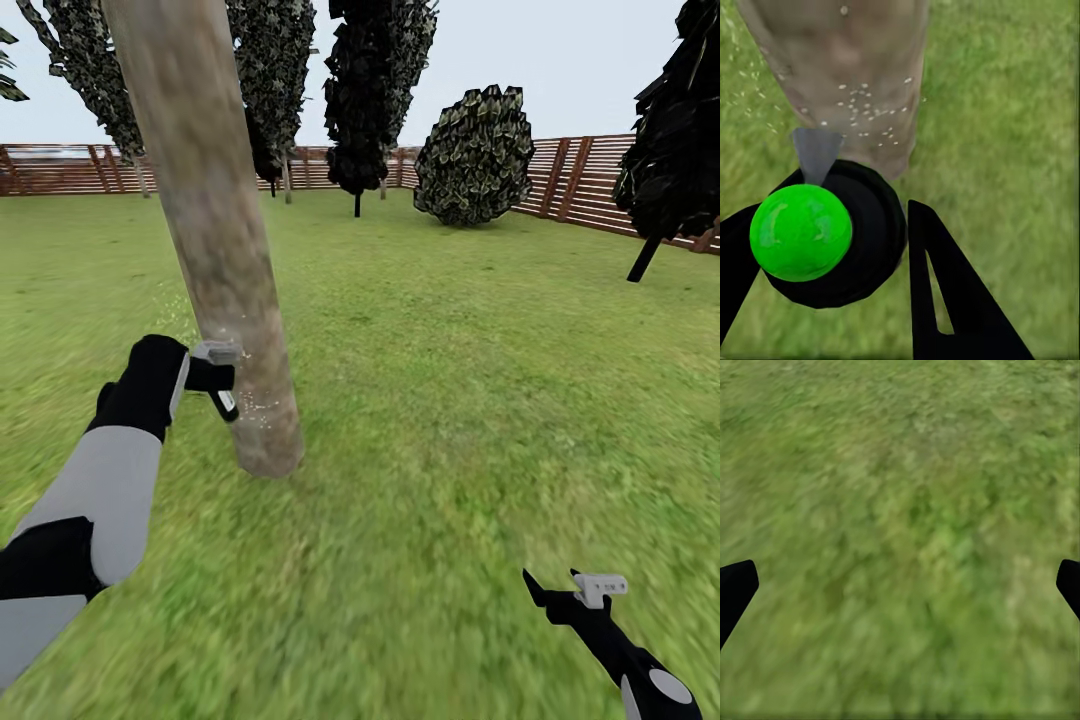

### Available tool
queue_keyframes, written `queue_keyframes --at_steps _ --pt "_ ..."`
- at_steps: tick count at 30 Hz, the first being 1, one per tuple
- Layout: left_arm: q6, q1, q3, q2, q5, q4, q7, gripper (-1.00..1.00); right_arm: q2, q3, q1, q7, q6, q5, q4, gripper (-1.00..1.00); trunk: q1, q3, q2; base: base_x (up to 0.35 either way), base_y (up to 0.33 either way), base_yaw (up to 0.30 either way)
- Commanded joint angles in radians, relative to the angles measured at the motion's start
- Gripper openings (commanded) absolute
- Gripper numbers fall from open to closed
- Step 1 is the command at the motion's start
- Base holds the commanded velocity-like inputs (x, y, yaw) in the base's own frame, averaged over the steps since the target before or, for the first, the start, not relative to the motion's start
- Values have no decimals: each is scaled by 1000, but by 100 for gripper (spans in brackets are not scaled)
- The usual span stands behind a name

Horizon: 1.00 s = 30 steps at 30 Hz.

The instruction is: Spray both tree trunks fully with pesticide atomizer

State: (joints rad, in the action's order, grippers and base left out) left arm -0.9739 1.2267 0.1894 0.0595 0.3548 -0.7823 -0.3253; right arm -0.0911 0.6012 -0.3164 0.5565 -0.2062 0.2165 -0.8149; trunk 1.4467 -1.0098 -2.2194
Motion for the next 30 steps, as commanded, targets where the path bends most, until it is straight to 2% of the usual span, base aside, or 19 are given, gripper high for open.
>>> queue_keyframes --at_steps 1,4,8,9,11,12,14,17,18,19,20,23,24,25,28,29,30 --pt "-4 -2 2 0 10 0 -9 -100 1 5 -1 5 -6 11 0 100 0 -1 0 0 0 0" --pt "-1 -17 1 10 12 4 -7 -100 1 4 -1 5 -6 10 0 100 0 -1 0 0 0 0" --pt "5 -95 0 16 9 18 -13 -100 1 3 -1 5 -6 10 0 100 0 -1 0 0 0 0" --pt "6 -132 1 12 9 19 -14 -100 1 2 -1 5 -6 11 0 100 0 -1 0 0 0 0" --pt "9 -186 -21 9 8 20 -15 -100 1 2 -1 5 -6 11 0 100 0 -1 0 0 0 0" --pt "10 -199 -40 9 7 20 -15 -100 1 2 -1 5 -6 11 1 100 0 -1 0 0 0 0" --pt "9 -205 -55 15 5 19 -15 -100 1 2 -1 5 -6 11 2 100 0 -1 0 0 0 0" --pt "2 -184 -54 24 6 13 -14 -100 1 2 -1 5 -7 11 1 100 0 -1 0 0 0 0" --pt "-1 -151 -54 28 7 15 -13 -100 1 2 -1 5 -7 11 0 100 0 -1 0 0 0 0" --pt "-5 -81 -54 35 8 18 -10 -100 1 3 -1 5 -6 11 0 100 0 -1 0 0 0 0" --pt "-7 -43 -54 40 8 19 -7 -100 1 3 -1 5 -6 11 0 100 0 -1 0 0 0 0" --pt "-11 40 -55 54 10 24 -2 -100 1 4 -1 5 -7 11 0 100 0 -1 0 0 0 0" --pt "-12 72 -57 72 12 31 0 -100 1 5 -1 5 -7 11 0 100 0 -1 0 0 0 0" --pt "-12 80 -60 87 13 34 0 -100 1 5 -1 5 -7 11 0 100 0 -1 0 0 0 0" --pt "-12 87 -63 135 13 53 0 -100 1 5 -1 5 -7 11 0 100 0 -1 0 0 0 0" --pt "-11 88 -62 168 13 66 -1 -100 1 5 -1 5 -7 11 0 100 0 -1 0 0 0 0" --pt "-11 88 -63 180 13 70 -1 -100 1 5 -1 5 -7 11 0 100 0 -1 0 0 0 0"
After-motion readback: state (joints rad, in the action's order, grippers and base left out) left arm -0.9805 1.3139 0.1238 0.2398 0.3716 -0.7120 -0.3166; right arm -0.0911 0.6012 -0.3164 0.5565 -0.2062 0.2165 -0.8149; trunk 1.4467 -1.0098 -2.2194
